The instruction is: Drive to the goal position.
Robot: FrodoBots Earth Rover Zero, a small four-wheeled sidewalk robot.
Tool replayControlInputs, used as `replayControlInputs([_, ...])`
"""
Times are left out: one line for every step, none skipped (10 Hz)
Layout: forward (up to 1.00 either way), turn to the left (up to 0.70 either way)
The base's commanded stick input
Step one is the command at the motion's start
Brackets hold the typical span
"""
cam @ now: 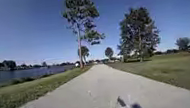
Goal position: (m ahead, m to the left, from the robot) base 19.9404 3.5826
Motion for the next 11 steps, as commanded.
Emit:
replayControlInputs([0.85, 0.00])
replayControlInputs([0.85, 0.00])
replayControlInputs([0.85, 0.00])
replayControlInputs([0.85, 0.00])
replayControlInputs([0.85, 0.00])
replayControlInputs([0.85, 0.17])
replayControlInputs([0.85, 0.34])
replayControlInputs([0.85, 0.34])
replayControlInputs([0.85, 0.34])
replayControlInputs([0.85, 0.34])
replayControlInputs([0.85, 0.07])
